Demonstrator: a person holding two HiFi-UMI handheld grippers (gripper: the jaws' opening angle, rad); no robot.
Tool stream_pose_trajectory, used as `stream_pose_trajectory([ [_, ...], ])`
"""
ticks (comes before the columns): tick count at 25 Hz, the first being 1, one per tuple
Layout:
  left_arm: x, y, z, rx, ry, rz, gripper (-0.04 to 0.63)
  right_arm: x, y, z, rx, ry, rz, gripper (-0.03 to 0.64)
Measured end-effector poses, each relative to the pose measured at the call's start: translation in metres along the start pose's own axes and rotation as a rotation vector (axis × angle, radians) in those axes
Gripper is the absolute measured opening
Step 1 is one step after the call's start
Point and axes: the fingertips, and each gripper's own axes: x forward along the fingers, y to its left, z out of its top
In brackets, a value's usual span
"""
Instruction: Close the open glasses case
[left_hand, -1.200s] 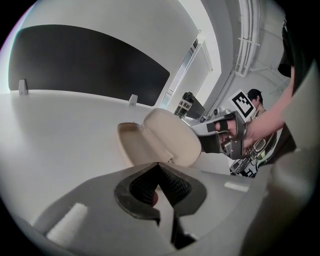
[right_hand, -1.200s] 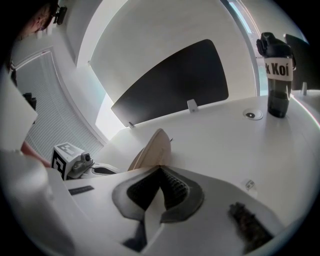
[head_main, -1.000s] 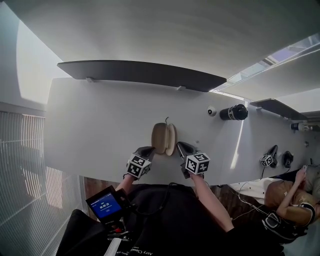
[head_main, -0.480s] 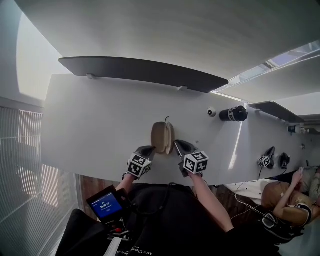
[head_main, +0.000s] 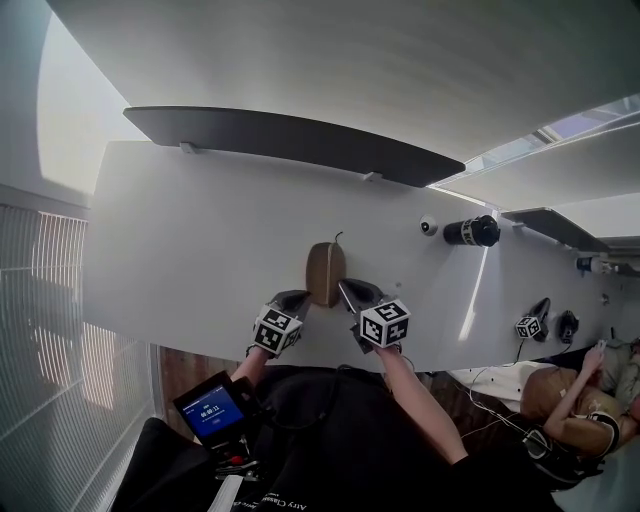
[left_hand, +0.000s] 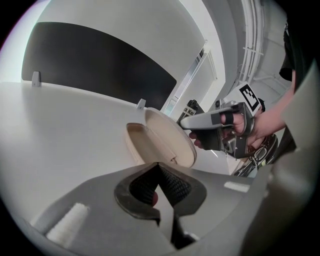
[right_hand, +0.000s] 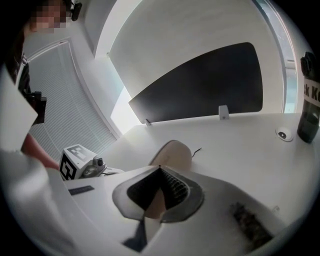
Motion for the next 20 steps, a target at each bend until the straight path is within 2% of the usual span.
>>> stream_pose_trajectory([
  [5, -0.01, 0.002, 0.008, 0.007, -0.023, 0.002, 0.006, 0.012, 0.012, 0.0, -0.019, 0.022, 0.031, -0.002],
  [12, -0.014, 0.006, -0.003, 0.028, 0.008, -0.002, 0.006, 0.031, 0.024, -0.003, -0.018, 0.054, 0.087, -0.002],
  [20, -0.016, -0.014, 0.008, 0.097, -0.011, -0.031, 0.006, 0.045, 0.03, -0.007, -0.009, 0.088, 0.129, -0.002],
])
